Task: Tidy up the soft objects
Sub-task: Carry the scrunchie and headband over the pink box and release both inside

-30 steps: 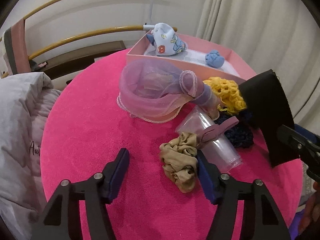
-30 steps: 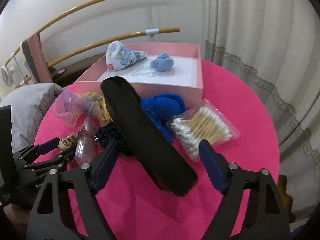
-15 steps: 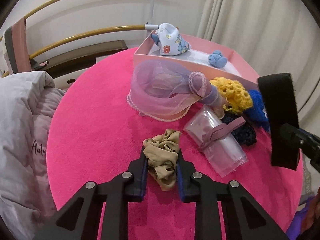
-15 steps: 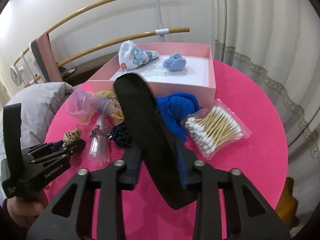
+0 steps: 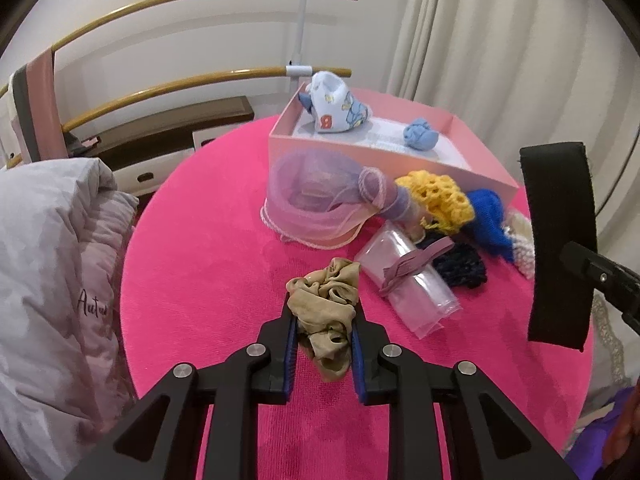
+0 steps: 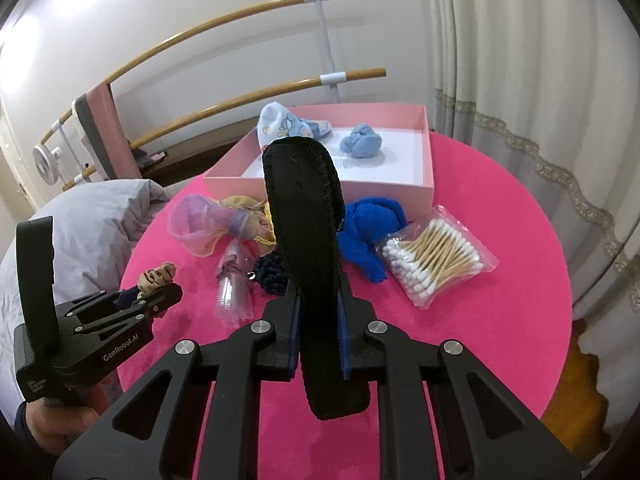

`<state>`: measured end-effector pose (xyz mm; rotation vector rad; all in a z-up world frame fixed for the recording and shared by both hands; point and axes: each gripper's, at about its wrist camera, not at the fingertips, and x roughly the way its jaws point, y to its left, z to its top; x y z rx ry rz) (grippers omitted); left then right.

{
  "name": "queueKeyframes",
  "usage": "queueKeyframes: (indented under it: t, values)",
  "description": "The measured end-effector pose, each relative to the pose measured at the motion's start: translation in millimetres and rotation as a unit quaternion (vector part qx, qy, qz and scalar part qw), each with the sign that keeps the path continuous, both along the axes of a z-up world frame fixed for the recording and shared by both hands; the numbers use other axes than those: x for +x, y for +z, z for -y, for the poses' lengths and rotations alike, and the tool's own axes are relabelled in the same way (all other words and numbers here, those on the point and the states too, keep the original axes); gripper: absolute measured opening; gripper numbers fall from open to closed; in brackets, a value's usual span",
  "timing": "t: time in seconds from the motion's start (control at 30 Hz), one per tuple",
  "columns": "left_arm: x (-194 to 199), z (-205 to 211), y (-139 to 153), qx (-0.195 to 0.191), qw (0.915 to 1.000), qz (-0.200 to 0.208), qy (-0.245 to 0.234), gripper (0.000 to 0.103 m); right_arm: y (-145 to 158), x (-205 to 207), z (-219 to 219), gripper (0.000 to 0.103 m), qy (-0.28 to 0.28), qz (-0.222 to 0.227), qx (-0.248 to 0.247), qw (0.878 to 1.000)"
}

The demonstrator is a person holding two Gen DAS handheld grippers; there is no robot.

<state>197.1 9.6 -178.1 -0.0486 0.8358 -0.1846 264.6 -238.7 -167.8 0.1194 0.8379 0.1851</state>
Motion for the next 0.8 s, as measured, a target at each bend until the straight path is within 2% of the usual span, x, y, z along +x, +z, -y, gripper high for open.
queueKeyframes:
  t: [0.43, 0.8]
  values:
    - [-27.7, 3.0, 46.2, 0.005, 0.9994, 0.034, -0.011, 0.019, 22.1, -12.9, 2.8, 0.014, 0.001, 0.021, 0.018, 1.0]
    - [-19.8, 12.3, 85.2, 0.017, 0.9968, 0.076, -0.018, 0.019, 47.3, -4.2, 0.5, 0.014, 0.011, 0.05, 0.019, 0.999]
